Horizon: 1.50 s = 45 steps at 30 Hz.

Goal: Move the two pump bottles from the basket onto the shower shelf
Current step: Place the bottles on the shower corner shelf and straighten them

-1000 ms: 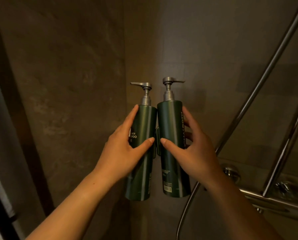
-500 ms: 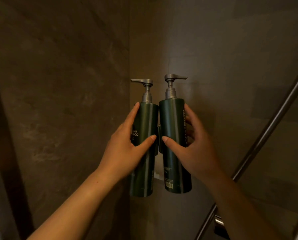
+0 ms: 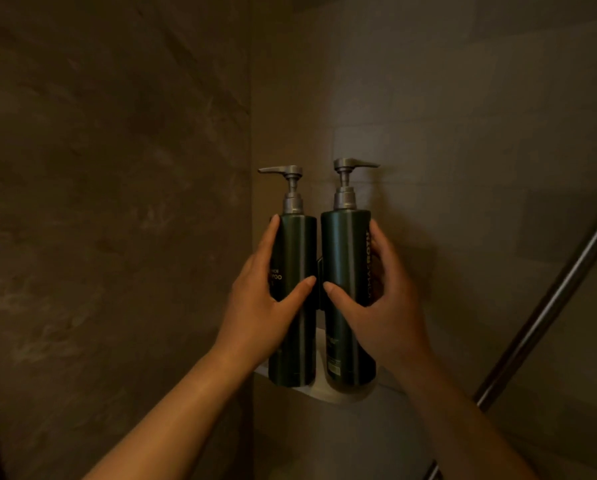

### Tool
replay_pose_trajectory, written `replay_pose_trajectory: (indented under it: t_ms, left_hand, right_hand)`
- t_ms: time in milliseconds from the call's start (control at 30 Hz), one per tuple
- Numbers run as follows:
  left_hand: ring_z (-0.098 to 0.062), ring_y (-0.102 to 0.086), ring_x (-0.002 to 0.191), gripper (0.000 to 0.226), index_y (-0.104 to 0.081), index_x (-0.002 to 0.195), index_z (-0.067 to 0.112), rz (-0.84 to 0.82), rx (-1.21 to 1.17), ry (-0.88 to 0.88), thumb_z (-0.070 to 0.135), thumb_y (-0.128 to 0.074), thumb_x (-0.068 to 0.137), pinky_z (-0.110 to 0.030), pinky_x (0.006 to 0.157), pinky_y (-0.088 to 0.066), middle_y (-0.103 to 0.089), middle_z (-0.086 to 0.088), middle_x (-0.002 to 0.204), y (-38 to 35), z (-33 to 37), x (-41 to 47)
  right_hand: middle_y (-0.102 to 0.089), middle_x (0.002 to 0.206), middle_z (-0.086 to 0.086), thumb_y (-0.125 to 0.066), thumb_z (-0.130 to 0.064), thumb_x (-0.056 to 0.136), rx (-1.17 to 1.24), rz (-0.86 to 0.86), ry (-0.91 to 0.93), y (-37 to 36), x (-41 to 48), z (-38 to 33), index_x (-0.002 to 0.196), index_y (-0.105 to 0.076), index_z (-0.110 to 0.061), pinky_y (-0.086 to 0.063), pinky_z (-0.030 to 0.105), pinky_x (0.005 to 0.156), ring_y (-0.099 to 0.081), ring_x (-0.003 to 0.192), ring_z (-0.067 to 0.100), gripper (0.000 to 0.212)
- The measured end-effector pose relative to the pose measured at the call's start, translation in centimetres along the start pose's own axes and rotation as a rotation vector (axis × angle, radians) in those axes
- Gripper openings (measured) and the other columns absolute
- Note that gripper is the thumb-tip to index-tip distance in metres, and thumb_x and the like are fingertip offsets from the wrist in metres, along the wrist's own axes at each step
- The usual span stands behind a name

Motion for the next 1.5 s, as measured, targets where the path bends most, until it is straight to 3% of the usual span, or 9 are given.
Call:
replay_pose_trajectory:
  t_ms: [233, 467, 733, 833, 1000, 1100, 1200, 1267, 1500]
  left_hand:
    - [-0.002, -0.047, 0.118, 0.086, -0.010, 0.138, 0.058, 0.019, 0.018, -0.029, 0.037, -0.067, 0.077, -0.042, 0.093, -0.049, -0.034, 0.038, 0.124, -0.9, -0.9, 0.1]
    - [0.000, -0.044, 0.121, 0.087, -0.006, 0.136, 0.062, 0.026, 0.017, -0.034, 0.041, -0.065, 0.075, -0.041, 0.093, -0.048, -0.032, 0.039, 0.127, -0.8, -1.4, -0.1]
    - [-0.004, -0.041, 0.125, 0.088, -0.002, 0.135, 0.063, 0.025, -0.006, -0.022, 0.047, -0.063, 0.073, -0.047, 0.096, -0.045, -0.028, 0.040, 0.129, -0.2, -1.6, -0.7]
    - [-0.002, -0.039, 0.127, 0.088, -0.002, 0.135, 0.063, 0.018, -0.007, -0.029, 0.049, -0.063, 0.073, -0.046, 0.097, -0.045, -0.029, 0.037, 0.132, -0.2, -1.5, -1.0]
    - [0.004, -0.040, 0.123, 0.088, 0.000, 0.135, 0.063, 0.016, 0.005, -0.029, 0.048, -0.062, 0.074, -0.040, 0.095, -0.046, -0.030, 0.037, 0.131, -0.3, -1.4, -1.5]
    - [0.004, -0.039, 0.124, 0.090, 0.002, 0.135, 0.062, 0.001, 0.005, -0.016, 0.047, -0.062, 0.075, -0.036, 0.095, -0.046, -0.033, 0.025, 0.139, -0.2, -1.6, -1.9]
    - [0.019, -0.034, 0.118, 0.088, 0.002, 0.133, 0.065, -0.027, -0.022, 0.024, 0.049, -0.060, 0.073, -0.010, 0.082, -0.045, -0.032, 0.019, 0.140, -0.1, -2.2, -2.7]
    - [0.024, -0.031, 0.115, 0.087, 0.000, 0.133, 0.066, -0.044, -0.054, 0.042, 0.045, -0.060, 0.073, 0.000, 0.074, -0.041, -0.032, 0.022, 0.138, -0.1, -2.5, -3.2]
    - [0.017, -0.034, 0.119, 0.084, -0.002, 0.132, 0.067, -0.058, -0.064, 0.044, 0.044, -0.059, 0.075, -0.005, 0.083, -0.041, -0.033, 0.029, 0.133, -0.1, -2.9, -3.8]
  right_hand:
    - [-0.042, 0.139, -0.016, -0.074, -0.032, 0.072, 0.010, 0.007, -0.007, -0.3, -0.2, 1.3, 0.142, -0.020, -0.046, -0.047, 0.037, 0.095, -0.043, 0.122, -0.002, 0.089]
    - [-0.039, 0.142, -0.013, -0.074, -0.031, 0.073, 0.030, -0.014, 0.003, -0.9, -0.6, 1.6, 0.143, -0.019, -0.042, -0.045, 0.036, 0.098, -0.040, 0.125, -0.002, 0.090]
    - [-0.037, 0.142, -0.017, -0.072, -0.033, 0.075, 0.006, -0.032, 0.045, -1.5, -0.8, 1.5, 0.144, -0.013, -0.044, -0.036, 0.011, 0.094, -0.036, 0.124, -0.008, 0.091]
    - [-0.035, 0.144, -0.014, -0.072, -0.033, 0.076, 0.011, -0.025, 0.039, -1.5, -1.1, 1.6, 0.144, -0.011, -0.046, -0.036, 0.017, 0.096, -0.036, 0.126, -0.005, 0.092]
    - [-0.034, 0.145, -0.016, -0.072, -0.030, 0.076, 0.029, -0.024, 0.025, -1.3, -1.6, 1.7, 0.143, -0.008, -0.049, -0.038, 0.024, 0.098, -0.036, 0.126, -0.005, 0.094]
    - [-0.031, 0.145, -0.018, -0.071, -0.030, 0.077, 0.016, -0.046, 0.014, -1.1, -2.0, 1.8, 0.141, -0.007, -0.053, -0.036, 0.023, 0.099, -0.033, 0.128, -0.005, 0.093]
    - [-0.030, 0.145, -0.021, -0.071, -0.031, 0.077, 0.005, -0.066, 0.003, -0.9, -2.5, 1.9, 0.139, -0.006, -0.058, -0.033, 0.016, 0.097, -0.030, 0.128, -0.009, 0.093]
    - [-0.032, 0.145, -0.019, -0.070, -0.030, 0.078, 0.013, -0.077, -0.015, -0.8, -2.8, 2.1, 0.138, -0.006, -0.059, -0.035, 0.019, 0.097, -0.033, 0.127, -0.008, 0.093]
    - [-0.036, 0.144, -0.018, -0.068, -0.026, 0.080, 0.031, -0.097, -0.050, -0.8, -3.6, 2.6, 0.138, -0.008, -0.059, -0.038, 0.015, 0.096, -0.036, 0.126, -0.007, 0.090]
Point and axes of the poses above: each hand's wrist, its own x-axis towards the middle knuckle, its own y-axis out of the back of the hand, z = x × y, the point moved 3 cm from there along x, towards the middle knuckle
